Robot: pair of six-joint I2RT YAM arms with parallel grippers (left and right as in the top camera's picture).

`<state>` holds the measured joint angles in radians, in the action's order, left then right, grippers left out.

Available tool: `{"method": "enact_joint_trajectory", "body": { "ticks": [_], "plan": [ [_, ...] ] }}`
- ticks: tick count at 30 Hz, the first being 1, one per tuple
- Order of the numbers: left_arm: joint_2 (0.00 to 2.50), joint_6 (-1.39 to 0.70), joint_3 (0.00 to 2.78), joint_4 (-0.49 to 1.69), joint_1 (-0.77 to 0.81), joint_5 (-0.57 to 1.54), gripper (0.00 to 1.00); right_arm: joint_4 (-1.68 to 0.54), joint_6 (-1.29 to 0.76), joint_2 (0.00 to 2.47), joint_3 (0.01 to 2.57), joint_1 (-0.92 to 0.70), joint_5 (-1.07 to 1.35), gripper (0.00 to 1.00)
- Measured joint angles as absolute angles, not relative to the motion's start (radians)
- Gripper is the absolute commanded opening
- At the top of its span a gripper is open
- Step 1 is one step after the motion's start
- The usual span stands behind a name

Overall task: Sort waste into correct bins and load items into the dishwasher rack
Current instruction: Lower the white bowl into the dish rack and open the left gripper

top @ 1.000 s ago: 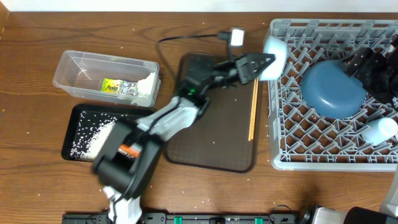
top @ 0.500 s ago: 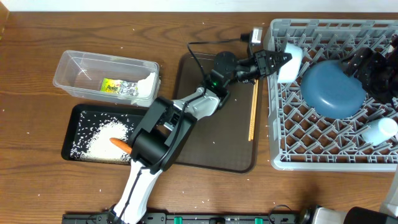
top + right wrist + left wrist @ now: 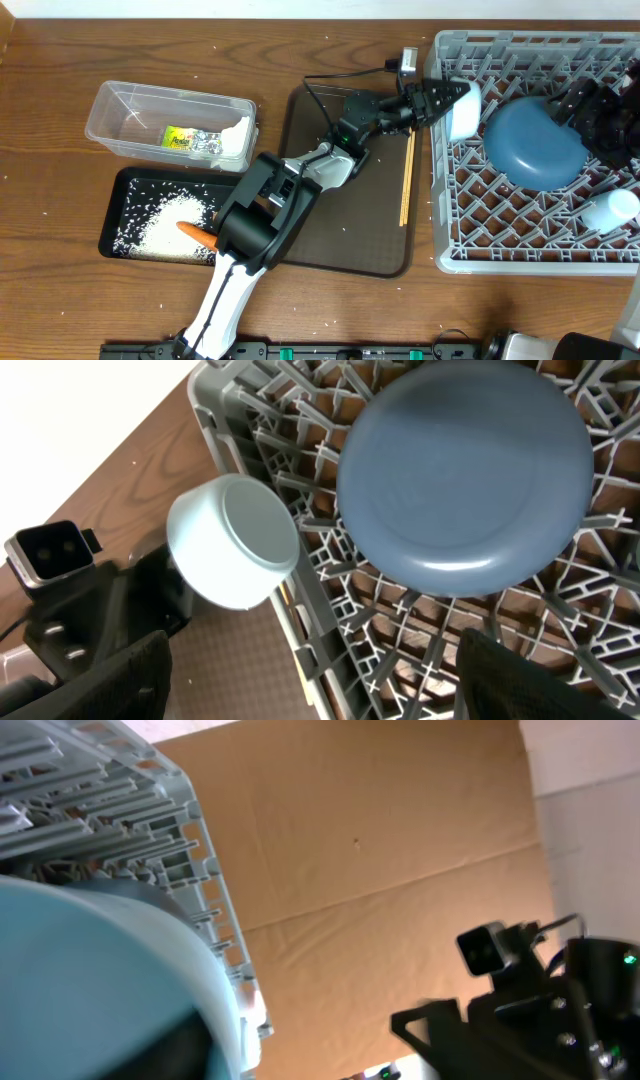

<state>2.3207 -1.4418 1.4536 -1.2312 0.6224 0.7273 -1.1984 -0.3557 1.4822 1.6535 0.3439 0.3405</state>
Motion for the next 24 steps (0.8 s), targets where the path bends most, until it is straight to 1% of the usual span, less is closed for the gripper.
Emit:
{"method": "enact_joint_trajectory", "body": {
  "ticks": [6, 11, 19, 24],
  "plan": [
    [2.321, -1.448, 1.454, -1.232, 0.593, 0.749, 0.98, -1.203, -0.356, 1.482, 1.654, 0.344, 0.340, 0.84],
    [2.320, -1.446, 1.454, -1.230, 0.537, 0.799, 0.98, -1.204, -0.356, 1.482, 1.654, 0.344, 0.340, 0.84],
    [2.289, -1.435, 1.454, -1.151, 0.416, 0.895, 0.98, -1.204, -0.356, 1.482, 1.654, 0.344, 0.340, 0.84],
    [2.277, -1.414, 1.454, -1.097, 0.417, 0.941, 0.98, -1.205, -0.355, 1.482, 1.654, 0.344, 0.339, 0.84]
  ]
}}
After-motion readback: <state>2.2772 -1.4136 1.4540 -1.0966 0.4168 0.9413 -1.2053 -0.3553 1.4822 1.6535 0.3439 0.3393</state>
